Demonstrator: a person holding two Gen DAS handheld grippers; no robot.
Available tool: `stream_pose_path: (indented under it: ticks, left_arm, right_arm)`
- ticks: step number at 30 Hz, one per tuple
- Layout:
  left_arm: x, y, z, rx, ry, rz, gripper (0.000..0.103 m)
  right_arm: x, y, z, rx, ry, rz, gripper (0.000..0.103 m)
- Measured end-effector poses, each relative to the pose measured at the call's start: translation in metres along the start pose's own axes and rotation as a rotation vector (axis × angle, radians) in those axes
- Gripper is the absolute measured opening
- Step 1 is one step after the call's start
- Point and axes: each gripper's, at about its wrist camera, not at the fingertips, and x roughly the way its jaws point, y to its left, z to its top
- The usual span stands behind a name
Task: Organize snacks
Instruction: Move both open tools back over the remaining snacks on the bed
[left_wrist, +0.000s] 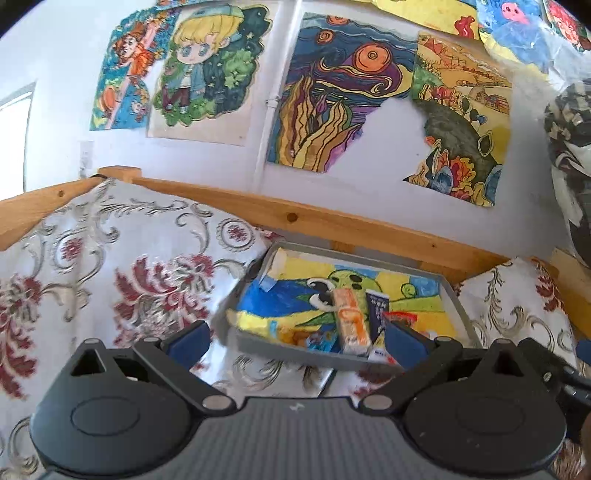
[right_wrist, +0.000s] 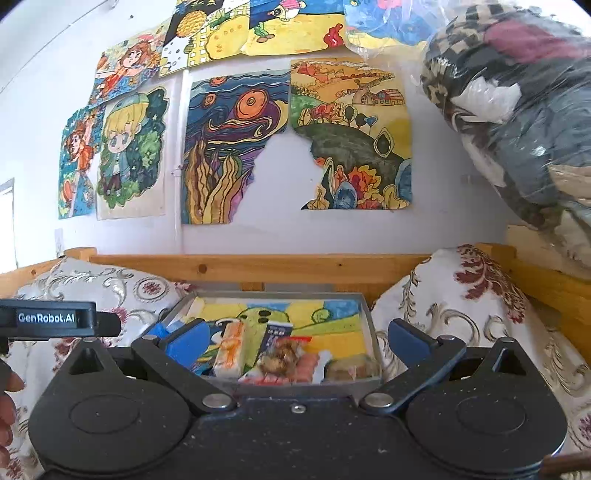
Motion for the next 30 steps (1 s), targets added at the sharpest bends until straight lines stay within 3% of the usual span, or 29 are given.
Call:
stream_pose_path:
  ticks: [10,18,30]
  left_arm:
    - [-0.055,0.029,-0.039,-0.001,-0.012,0.031,0.102]
    - [-0.079,0.052,-0.06,0.031,-0.003,0.041,0.102]
    - [-0.095,0.092,-0.092,0.123,0.095,0.072,0.103]
  right_arm:
    - [-0.056,0.014,-0.017,0.013,0.048,0.04,0.102]
    - [-0.077,0.031,-0.034,0.03,0.146,0.098,0.102]
    - [-0.089,0.064,-0.056,-0.08,0.258,0.161,0.102]
